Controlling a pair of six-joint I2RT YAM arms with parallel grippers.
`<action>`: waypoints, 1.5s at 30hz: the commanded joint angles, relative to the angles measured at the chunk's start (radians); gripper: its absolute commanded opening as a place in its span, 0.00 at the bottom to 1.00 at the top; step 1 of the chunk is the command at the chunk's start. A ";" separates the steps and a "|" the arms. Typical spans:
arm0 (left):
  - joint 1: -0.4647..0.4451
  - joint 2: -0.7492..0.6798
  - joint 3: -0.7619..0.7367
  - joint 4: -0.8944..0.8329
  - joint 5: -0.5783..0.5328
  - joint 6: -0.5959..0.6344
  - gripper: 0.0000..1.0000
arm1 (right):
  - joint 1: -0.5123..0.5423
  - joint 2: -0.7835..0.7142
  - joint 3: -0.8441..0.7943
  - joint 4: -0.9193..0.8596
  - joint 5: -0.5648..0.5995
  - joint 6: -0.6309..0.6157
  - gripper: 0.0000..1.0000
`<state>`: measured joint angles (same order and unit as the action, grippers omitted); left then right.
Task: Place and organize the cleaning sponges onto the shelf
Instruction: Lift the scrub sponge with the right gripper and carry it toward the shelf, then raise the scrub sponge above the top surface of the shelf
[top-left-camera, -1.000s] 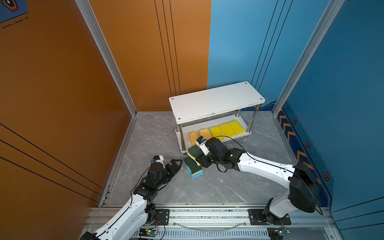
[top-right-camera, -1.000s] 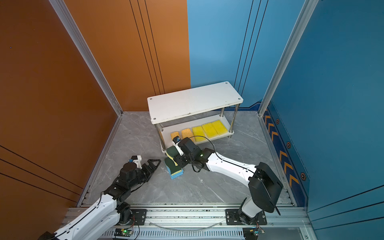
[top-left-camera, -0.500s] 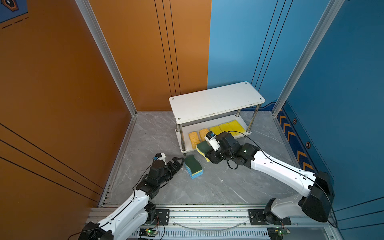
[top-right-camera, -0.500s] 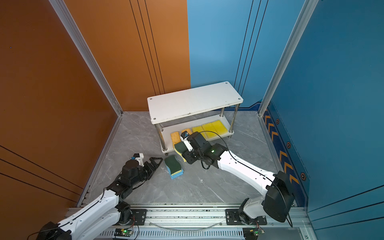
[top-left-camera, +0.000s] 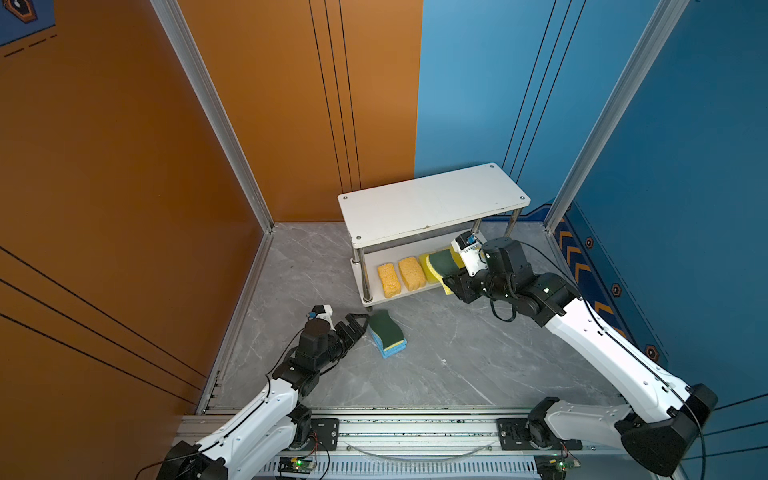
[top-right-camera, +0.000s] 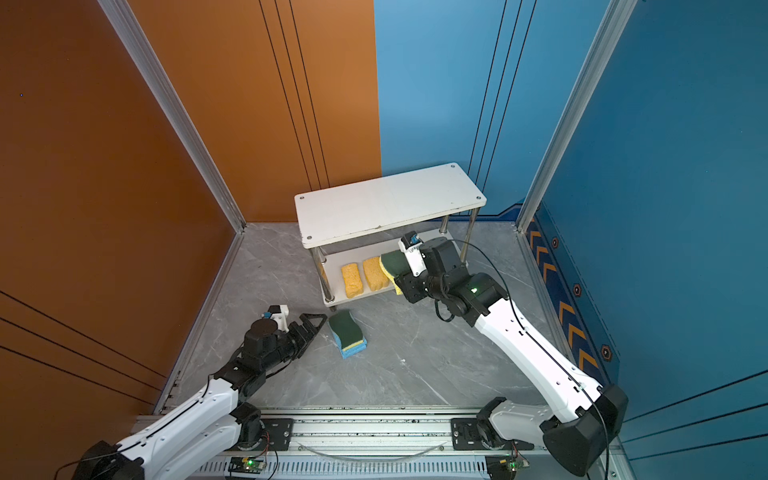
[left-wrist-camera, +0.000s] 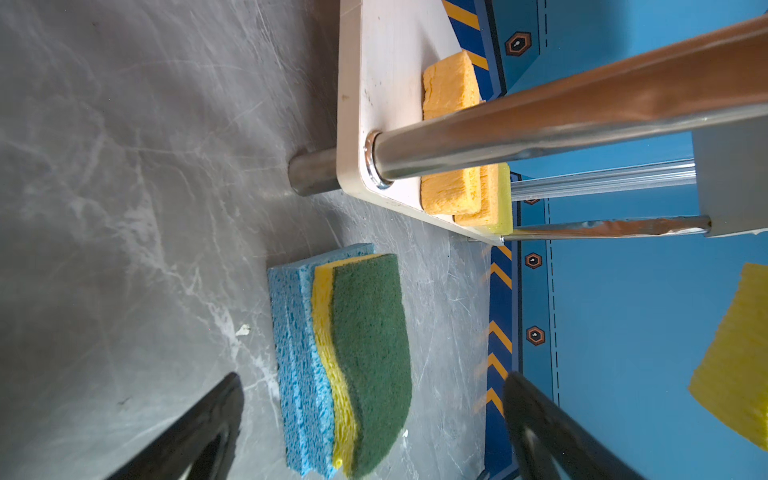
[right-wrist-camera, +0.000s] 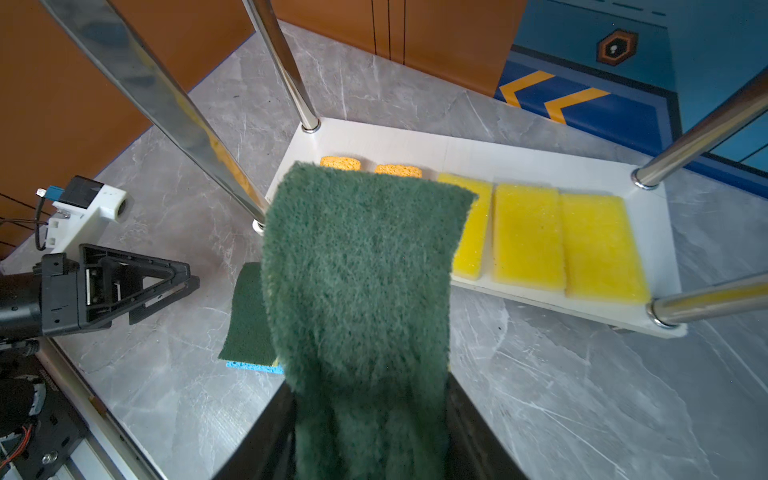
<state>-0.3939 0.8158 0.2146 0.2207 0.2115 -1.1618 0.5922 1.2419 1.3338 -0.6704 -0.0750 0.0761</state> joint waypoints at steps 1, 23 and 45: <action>0.005 -0.005 0.036 0.009 0.028 0.028 0.98 | -0.037 -0.028 0.079 -0.074 0.026 -0.038 0.48; 0.076 0.017 0.061 -0.008 0.093 0.021 0.97 | -0.257 0.094 0.439 -0.122 0.069 -0.120 0.47; 0.089 0.006 0.051 -0.014 0.082 0.000 0.98 | -0.476 0.335 0.639 0.063 0.017 -0.191 0.45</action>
<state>-0.3199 0.8333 0.2478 0.2207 0.2962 -1.1603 0.1291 1.5536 1.9244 -0.6567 -0.0280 -0.1017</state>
